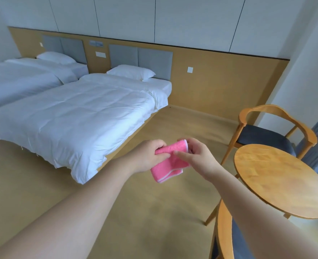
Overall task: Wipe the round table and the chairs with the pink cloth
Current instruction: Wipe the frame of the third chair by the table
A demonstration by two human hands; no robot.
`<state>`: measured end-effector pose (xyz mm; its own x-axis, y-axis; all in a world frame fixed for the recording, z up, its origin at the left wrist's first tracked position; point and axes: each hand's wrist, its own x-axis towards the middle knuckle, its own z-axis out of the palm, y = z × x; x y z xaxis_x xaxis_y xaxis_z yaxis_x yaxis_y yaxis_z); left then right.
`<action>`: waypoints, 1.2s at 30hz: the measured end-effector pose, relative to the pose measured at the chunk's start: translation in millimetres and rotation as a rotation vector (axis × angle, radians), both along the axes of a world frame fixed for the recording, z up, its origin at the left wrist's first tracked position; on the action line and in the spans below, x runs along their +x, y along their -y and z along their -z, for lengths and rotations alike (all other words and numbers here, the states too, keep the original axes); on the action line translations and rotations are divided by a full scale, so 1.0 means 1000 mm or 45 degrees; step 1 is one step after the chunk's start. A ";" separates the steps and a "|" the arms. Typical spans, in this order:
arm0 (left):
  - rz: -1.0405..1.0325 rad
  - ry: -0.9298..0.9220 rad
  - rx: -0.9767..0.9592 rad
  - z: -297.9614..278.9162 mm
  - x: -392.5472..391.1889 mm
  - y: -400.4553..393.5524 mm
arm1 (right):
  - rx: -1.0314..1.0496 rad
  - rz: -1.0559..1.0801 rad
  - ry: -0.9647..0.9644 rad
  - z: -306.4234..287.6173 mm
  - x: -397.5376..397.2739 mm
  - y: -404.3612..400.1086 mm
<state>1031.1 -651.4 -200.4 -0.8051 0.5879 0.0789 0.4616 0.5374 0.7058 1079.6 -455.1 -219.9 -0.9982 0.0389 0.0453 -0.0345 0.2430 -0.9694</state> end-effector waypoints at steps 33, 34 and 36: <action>1.190 0.195 0.203 0.065 -0.323 -0.336 | 0.344 1.539 0.156 0.080 -0.163 -0.205; 1.223 0.207 0.174 0.068 -0.323 -0.349 | 0.351 1.555 0.180 0.085 -0.159 -0.210; 1.302 0.231 0.125 0.074 -0.316 -0.373 | 0.354 1.621 0.223 0.094 -0.148 -0.219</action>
<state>714.7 -278.0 -274.1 0.0685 0.9935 0.0908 0.5468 -0.1136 0.8296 931.9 -236.4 -314.1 -0.2633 0.9615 0.0789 0.4858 0.2028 -0.8502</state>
